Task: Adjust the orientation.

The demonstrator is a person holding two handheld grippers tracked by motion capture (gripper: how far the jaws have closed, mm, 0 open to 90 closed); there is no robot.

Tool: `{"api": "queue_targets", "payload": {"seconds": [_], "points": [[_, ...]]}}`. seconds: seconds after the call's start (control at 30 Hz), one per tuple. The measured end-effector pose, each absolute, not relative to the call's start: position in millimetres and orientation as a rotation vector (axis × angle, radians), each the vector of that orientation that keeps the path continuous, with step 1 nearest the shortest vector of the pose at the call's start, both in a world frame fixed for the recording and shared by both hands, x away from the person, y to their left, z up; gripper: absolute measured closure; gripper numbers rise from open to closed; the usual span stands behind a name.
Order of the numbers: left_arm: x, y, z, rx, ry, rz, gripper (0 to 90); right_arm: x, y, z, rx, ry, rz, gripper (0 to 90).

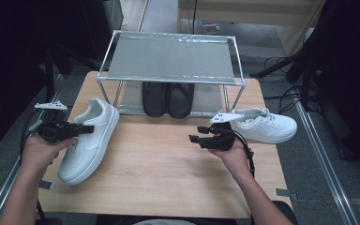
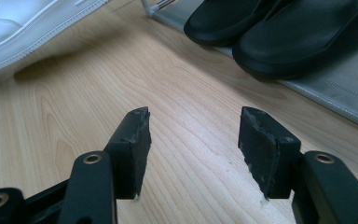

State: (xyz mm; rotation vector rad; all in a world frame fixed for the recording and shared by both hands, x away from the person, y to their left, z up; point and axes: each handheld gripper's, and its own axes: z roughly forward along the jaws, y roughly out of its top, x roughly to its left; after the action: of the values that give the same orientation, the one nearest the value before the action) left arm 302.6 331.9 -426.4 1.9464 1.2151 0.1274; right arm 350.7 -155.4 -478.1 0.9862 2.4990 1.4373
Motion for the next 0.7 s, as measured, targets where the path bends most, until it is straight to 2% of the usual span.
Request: {"api": "queue_targets", "payload": {"seconds": [0.4, 0.7], "points": [[312.2, 284.7, -426.2, 2.003, 1.106, 0.067, 80.5, 347.8, -159.7, -479.1, 0.998, 2.492, 1.423, 44.7], [322.4, 232.5, -430.4, 2.133, 0.960, 0.016, 80.3, 340.0, -172.0, -480.2, 1.034, 2.470, 1.399, 44.0]]}}
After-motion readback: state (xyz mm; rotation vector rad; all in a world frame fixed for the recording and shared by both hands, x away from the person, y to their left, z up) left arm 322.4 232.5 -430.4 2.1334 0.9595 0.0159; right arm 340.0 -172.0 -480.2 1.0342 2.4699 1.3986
